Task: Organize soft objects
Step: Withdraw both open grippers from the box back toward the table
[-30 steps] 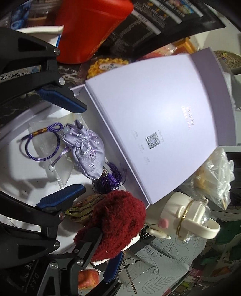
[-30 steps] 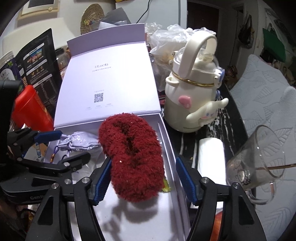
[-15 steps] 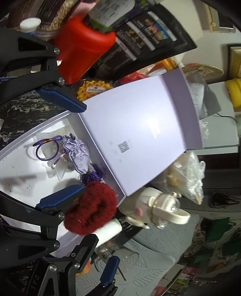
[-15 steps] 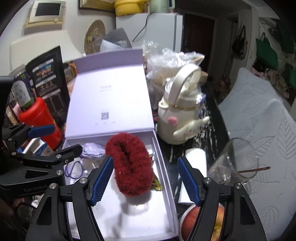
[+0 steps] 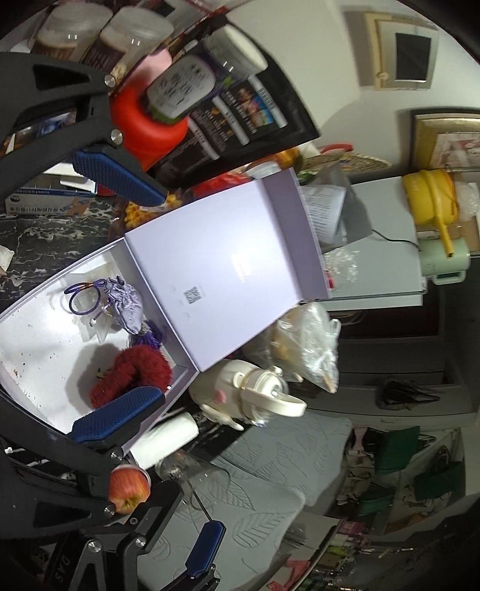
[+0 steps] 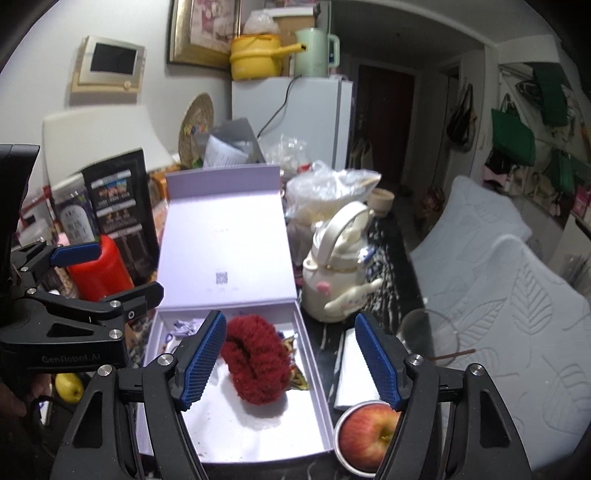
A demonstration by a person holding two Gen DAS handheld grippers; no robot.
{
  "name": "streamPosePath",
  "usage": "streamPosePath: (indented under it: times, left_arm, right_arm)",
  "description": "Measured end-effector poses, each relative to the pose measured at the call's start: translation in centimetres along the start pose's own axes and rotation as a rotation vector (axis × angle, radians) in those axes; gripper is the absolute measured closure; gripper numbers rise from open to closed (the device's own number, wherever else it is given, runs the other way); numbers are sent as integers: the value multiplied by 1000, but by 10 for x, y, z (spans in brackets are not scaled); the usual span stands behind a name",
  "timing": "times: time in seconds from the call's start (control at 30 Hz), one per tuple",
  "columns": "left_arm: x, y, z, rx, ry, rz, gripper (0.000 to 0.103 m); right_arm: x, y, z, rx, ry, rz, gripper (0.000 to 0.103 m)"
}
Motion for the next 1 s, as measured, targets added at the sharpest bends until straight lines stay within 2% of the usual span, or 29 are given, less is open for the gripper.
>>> streamPosePath:
  times: [0.57,1.0]
  left_arm:
    - [105,-43,-13,-109,-190,25,3]
    - [161,-73,10,-150,-245,90,3]
  right_arm:
    - [113,-12,-16,-31,-191,18,25]
    - [183,-19,3,-38,-268,40,23]
Point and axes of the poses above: each gripper's, at about its wrist camera, not at the fingertips, and x roughly against the way its jaws point, y to its left, z to its underside, the point moved 9 cm from there along -x, roughly the way its jaws point, and after that the axes turned 14 degrees about z, right-handed, at the moved point
